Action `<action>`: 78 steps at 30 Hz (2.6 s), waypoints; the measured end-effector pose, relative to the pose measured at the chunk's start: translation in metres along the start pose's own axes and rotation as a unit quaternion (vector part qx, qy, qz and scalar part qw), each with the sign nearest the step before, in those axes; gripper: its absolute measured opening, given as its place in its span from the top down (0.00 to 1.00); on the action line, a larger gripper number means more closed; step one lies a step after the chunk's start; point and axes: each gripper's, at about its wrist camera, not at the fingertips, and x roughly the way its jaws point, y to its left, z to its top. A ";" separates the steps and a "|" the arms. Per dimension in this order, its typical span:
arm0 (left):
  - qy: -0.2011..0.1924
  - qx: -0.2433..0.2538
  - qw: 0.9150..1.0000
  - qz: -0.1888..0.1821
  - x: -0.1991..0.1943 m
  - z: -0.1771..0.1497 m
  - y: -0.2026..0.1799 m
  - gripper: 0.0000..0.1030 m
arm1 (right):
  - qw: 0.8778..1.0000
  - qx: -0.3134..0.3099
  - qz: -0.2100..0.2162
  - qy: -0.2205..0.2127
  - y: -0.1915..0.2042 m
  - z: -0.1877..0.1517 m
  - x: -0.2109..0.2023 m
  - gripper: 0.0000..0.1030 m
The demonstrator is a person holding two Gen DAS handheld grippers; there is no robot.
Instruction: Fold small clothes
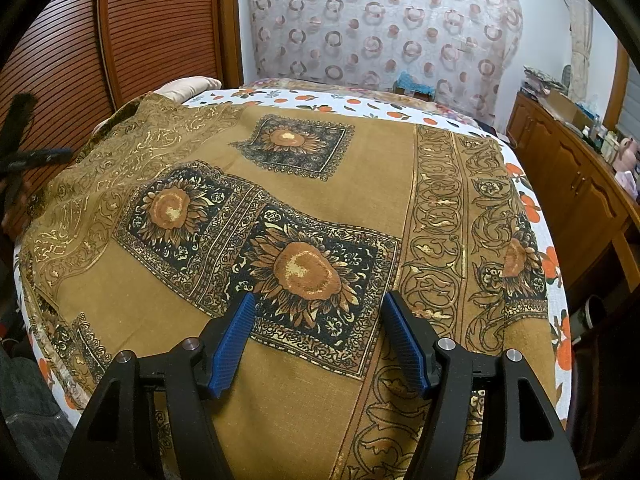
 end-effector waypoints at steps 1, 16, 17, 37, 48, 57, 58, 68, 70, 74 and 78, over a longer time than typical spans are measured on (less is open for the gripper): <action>0.000 -0.003 1.000 -0.002 -0.002 -0.005 -0.002 0.20 | 1.000 0.000 0.000 0.000 0.000 0.000 0.000 0.34; 0.027 0.000 0.998 0.049 -0.002 -0.036 -0.009 0.20 | 1.000 -0.001 -0.001 0.001 0.000 0.000 0.000 0.33; 0.028 0.001 0.998 0.049 -0.002 -0.036 -0.009 0.20 | 1.000 -0.001 -0.001 0.001 0.000 0.000 0.000 0.33; 0.021 -0.001 0.999 0.050 -0.001 -0.046 -0.013 0.23 | 1.000 0.000 0.001 0.009 0.000 0.000 -0.001 0.25; 0.001 0.042 0.999 -0.003 -0.015 -0.028 -0.044 0.92 | 0.999 0.029 -0.033 -0.023 -0.025 -0.016 -0.046 0.25; -0.065 0.099 0.989 -0.094 -0.028 0.044 -0.128 0.93 | 0.994 0.074 -0.064 -0.053 -0.058 -0.033 -0.093 0.25; -0.069 0.109 0.986 -0.105 -0.025 0.052 -0.140 0.93 | 0.993 0.080 -0.065 -0.056 -0.061 -0.035 -0.099 0.25; -0.052 0.215 0.952 -0.213 0.009 0.107 -0.288 0.93 | 0.988 0.106 -0.075 -0.080 -0.077 -0.056 -0.132 0.25; -0.046 0.236 0.943 -0.228 0.010 0.109 -0.315 0.93 | 0.987 0.111 -0.079 -0.085 -0.080 -0.059 -0.138 0.25; -0.036 0.246 0.937 -0.246 0.011 0.110 -0.344 0.91 | 0.986 0.117 -0.083 -0.089 -0.081 -0.059 -0.135 0.25; -0.025 0.255 0.939 -0.230 0.020 0.101 -0.344 0.51 | 0.985 0.122 -0.085 -0.086 -0.081 -0.061 -0.133 0.25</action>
